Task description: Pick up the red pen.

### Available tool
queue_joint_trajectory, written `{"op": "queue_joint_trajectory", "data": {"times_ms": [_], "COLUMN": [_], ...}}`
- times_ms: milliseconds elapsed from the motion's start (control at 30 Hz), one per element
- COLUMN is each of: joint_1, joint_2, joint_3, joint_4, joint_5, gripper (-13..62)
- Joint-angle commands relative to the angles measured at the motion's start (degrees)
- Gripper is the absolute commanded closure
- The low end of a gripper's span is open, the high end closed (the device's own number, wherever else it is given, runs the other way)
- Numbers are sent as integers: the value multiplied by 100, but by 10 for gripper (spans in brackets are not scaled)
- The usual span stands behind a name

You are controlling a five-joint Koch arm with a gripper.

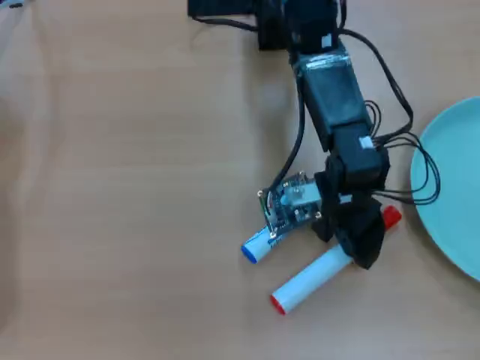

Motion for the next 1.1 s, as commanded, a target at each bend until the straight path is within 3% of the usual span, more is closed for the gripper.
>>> {"op": "queue_joint_trajectory", "data": {"times_ms": [0,167,233,400,467,933,1067], "joint_1": [79,88,105,44,26,-35,-185], "joint_2": [44,-79,-176,-229,-272,-220,352], "joint_3": [-422,-369,-378,-378,-378,-396,-448], "joint_4": [-35,35,70,62,70,721,1037], "joint_5": [-44,53,255,352,352,396,387], "gripper": [200,207,248,519,576,567,566]}}
